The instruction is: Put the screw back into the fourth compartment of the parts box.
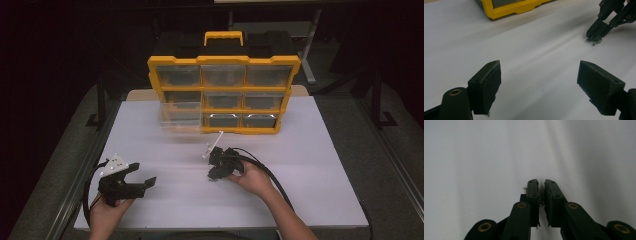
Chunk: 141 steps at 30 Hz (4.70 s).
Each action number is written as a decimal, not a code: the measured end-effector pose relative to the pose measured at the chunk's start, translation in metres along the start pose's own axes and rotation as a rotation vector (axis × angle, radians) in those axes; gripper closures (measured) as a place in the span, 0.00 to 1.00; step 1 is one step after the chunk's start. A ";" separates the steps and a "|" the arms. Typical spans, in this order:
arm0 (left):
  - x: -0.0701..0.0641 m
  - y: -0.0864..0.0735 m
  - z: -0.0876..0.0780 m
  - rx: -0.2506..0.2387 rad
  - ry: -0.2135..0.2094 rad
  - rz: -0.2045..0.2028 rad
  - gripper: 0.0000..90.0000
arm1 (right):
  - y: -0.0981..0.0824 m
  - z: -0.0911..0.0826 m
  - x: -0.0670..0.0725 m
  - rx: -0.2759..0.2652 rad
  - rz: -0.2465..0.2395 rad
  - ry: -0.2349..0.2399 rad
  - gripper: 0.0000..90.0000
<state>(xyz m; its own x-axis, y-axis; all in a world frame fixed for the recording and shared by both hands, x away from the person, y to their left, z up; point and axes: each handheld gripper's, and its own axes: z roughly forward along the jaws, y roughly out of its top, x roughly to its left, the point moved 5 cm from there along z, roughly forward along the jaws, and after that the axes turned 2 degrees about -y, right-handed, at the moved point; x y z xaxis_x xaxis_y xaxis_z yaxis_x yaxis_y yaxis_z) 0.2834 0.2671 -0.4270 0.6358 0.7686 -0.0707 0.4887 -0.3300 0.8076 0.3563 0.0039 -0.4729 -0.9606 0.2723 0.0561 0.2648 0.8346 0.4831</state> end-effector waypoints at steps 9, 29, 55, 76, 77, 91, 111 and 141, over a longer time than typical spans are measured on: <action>0.001 0.000 -0.001 0.002 0.003 0.001 0.21 | 0.000 0.000 -0.001 -0.002 -0.013 -0.018 0.96; 0.001 0.000 -0.001 -0.019 0.003 -0.019 0.21 | -0.005 -0.033 -0.018 -0.064 0.065 0.025 0.97; 0.001 0.000 -0.002 -0.011 0.005 -0.034 0.21 | 0.054 -0.153 -0.059 -0.168 0.040 -0.066 0.97; 0.003 -0.001 -0.004 -0.013 0.000 -0.014 0.21 | 0.142 -0.156 -0.060 -0.147 -0.048 -0.060 0.96; 0.003 -0.001 -0.004 -0.013 0.000 -0.014 0.21 | 0.144 -0.153 -0.059 -0.140 -0.042 -0.058 0.96; 0.004 -0.001 -0.004 -0.011 0.006 -0.015 0.21 | 0.155 -0.124 -0.058 -0.101 -0.044 -0.034 0.96; 0.003 -0.002 -0.003 -0.009 0.008 -0.021 0.21 | 0.119 -0.176 -0.050 -0.191 -0.043 -0.075 0.81; 0.002 -0.002 -0.001 -0.006 0.012 -0.032 0.21 | 0.005 -0.072 -0.016 -0.130 0.026 0.020 0.74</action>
<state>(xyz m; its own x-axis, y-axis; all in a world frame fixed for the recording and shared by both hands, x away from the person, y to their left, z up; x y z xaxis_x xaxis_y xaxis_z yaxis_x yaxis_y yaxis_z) 0.2829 0.2701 -0.4284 0.6127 0.7852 -0.0901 0.5053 -0.3015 0.8086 0.3672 -0.0310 -0.4082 -0.9554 0.2822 0.0867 0.2774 0.7577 0.5907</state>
